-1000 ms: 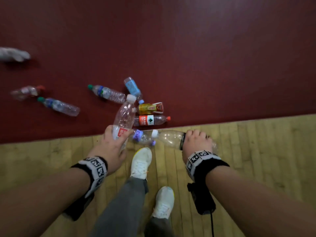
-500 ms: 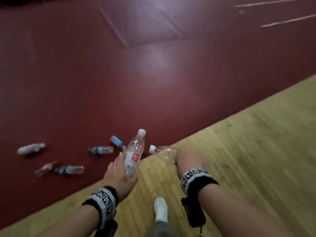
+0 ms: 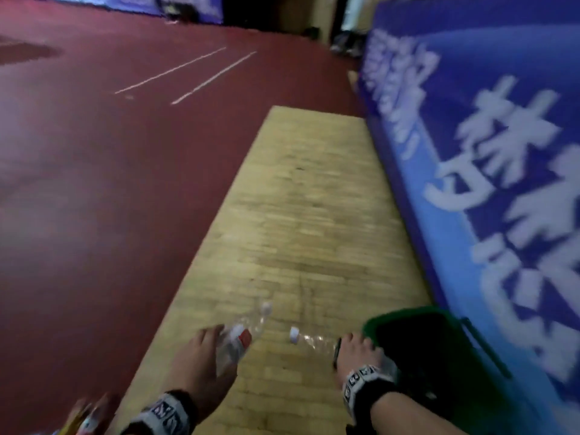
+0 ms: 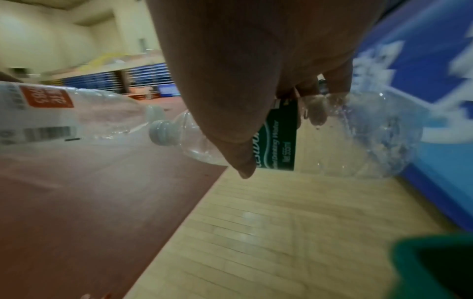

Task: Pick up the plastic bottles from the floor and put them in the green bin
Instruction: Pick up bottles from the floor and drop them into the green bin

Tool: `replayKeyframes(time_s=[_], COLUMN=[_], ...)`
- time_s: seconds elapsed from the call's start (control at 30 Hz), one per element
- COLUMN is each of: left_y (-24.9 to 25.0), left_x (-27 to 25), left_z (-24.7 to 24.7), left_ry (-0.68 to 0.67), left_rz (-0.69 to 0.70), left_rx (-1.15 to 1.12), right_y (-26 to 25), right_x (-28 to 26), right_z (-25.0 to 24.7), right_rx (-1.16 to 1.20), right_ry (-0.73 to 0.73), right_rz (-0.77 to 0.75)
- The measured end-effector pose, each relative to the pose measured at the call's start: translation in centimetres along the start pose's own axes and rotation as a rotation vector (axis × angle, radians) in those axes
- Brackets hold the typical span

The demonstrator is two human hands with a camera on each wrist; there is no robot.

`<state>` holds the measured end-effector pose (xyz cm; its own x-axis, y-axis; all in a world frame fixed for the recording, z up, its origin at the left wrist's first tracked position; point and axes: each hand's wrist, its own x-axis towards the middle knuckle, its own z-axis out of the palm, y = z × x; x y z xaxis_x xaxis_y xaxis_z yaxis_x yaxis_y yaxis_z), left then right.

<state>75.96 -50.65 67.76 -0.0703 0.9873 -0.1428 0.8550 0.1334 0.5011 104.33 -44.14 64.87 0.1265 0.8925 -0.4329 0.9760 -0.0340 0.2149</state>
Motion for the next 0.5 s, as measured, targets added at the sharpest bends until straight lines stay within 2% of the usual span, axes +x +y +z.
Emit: replayKeyframes(time_s=[0.13, 0.27, 0.4, 0.5], left_y=[13.6, 26.6, 36.4, 39.8], left_x=[2.2, 3.8, 6.6, 7.8], left_z=[7.1, 14.9, 23.1, 26.2], left_ry=[-0.249, -0.478, -0.501, -0.502], left_rz=[0.241, 0.384, 0.377, 0.299], left_rx=[0.169, 0.282, 0.355, 0.407], right_y=[16.3, 30.2, 39.8, 43.6], right_x=[-2.2, -4.8, -7.7, -7.4], right_z=[7.3, 12.9, 17.1, 18.5], right_rx=[0.123, 0.229, 0.287, 0.234], right_ry=[-0.132, -0.305, -0.348, -0.355], right_rz=[0.239, 0.352, 0.442, 0.46])
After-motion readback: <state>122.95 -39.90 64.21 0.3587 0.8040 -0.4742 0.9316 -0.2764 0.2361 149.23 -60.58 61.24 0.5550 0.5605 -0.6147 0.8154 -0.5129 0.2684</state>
